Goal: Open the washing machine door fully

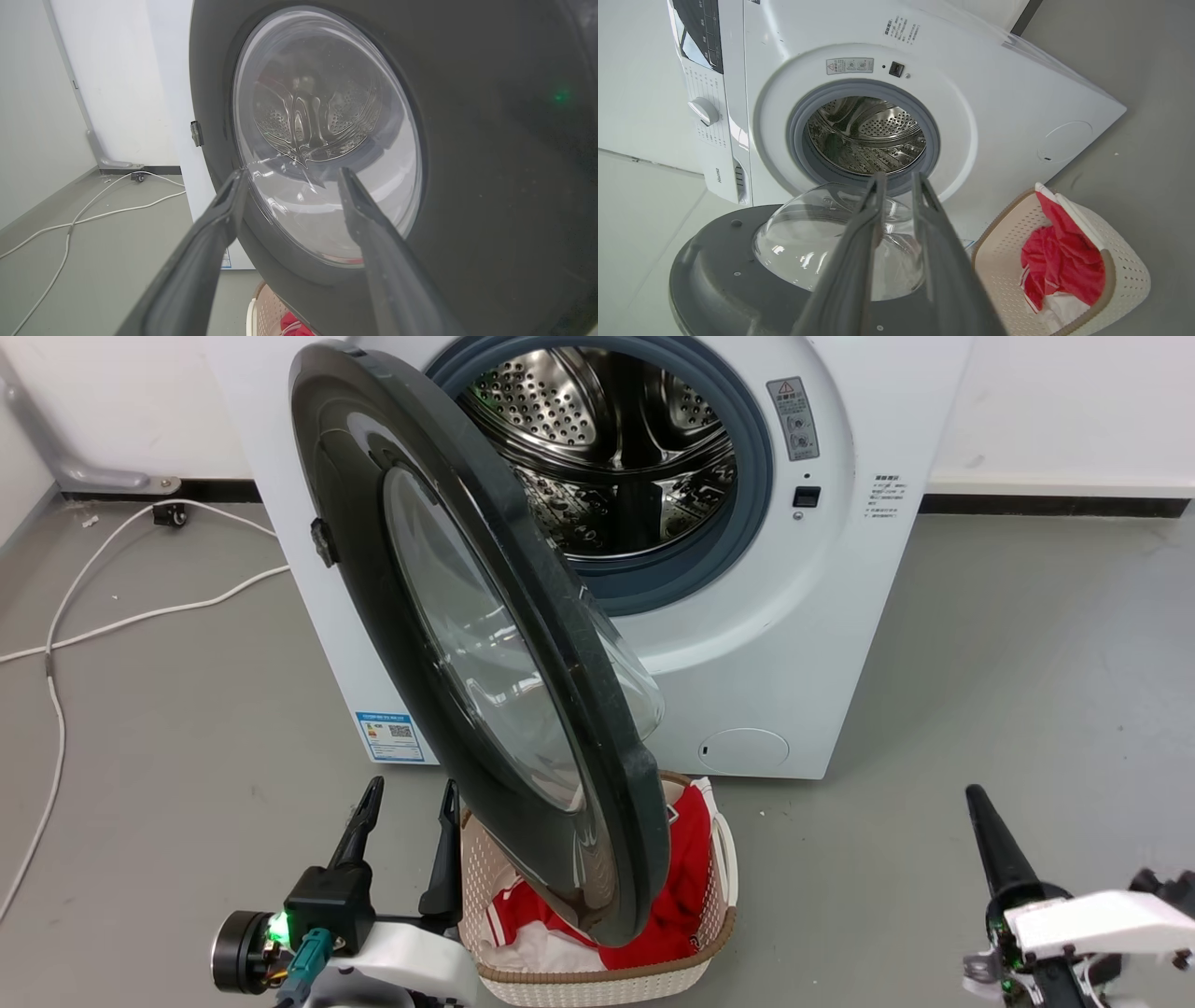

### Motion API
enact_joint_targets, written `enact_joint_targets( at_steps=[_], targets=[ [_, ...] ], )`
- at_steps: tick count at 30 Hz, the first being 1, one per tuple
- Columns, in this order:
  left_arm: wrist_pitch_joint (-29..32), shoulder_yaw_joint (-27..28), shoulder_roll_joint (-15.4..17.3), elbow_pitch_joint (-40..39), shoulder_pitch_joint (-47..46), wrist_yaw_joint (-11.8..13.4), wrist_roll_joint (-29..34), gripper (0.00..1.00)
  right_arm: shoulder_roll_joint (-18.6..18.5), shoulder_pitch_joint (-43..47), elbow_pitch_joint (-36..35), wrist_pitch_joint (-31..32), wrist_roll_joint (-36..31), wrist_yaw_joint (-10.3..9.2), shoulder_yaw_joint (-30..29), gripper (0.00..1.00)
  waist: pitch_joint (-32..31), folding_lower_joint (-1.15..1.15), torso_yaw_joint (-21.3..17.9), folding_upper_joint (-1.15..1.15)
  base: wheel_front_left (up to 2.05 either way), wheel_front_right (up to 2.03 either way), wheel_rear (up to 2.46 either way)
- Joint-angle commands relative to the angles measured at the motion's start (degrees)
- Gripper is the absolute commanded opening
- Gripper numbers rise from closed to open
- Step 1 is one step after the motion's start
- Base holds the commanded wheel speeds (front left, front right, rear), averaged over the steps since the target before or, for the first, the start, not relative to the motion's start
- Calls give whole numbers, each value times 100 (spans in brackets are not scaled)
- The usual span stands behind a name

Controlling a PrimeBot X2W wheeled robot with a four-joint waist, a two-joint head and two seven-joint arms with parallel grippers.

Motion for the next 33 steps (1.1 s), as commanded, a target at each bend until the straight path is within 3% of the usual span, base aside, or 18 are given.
enact_joint_targets(
  at_steps=[1, 5, 7, 15, 20, 23, 33],
  targets=[
    [-13, 29, -2, -5, 84, -9, 24, 100, -24, 116, -33, -162, -182, 14, -18, 100, 1, 0, -20, 0, 0, 0, 0],
    [-13, 54, -3, -2, 86, -5, 35, 100, -75, 246, 148, -456, -1075, 14, -55, 100, -2, 0, -77, 0, 0, 0, 0],
    [-13, 59, -2, 5, 86, -1, 26, 100, -170, 202, 340, -539, -1930, 14, -167, 100, -1, 0, -103, 0, 0, 0, 0],
    [-13, 88, -2, -15, 68, 38, -2, 100, 471, 127, 90, -571, -5392, 13, -1467, 100, 32, 0, -175, 0, 0, 0, 0],
    [-13, 135, -2, -20, 76, 37, 14, 100, 853, 331, -496, -572, -7154, 7, -1779, 100, 50, 0, -195, 0, 0, 0, 0],
    [-13, 149, -2, -4, 90, 9, 36, 100, 1000, 529, -748, -572, -7856, 6, -1780, 100, 49, 0, -199, 0, 0, 0, 0],
    [-13, 185, -2, 8, 71, -6, 70, 100, 1244, 969, -1011, -573, -8505, 6, -1704, 100, 60, 0, -245, 0, 0, 0, 0]
  ],
)
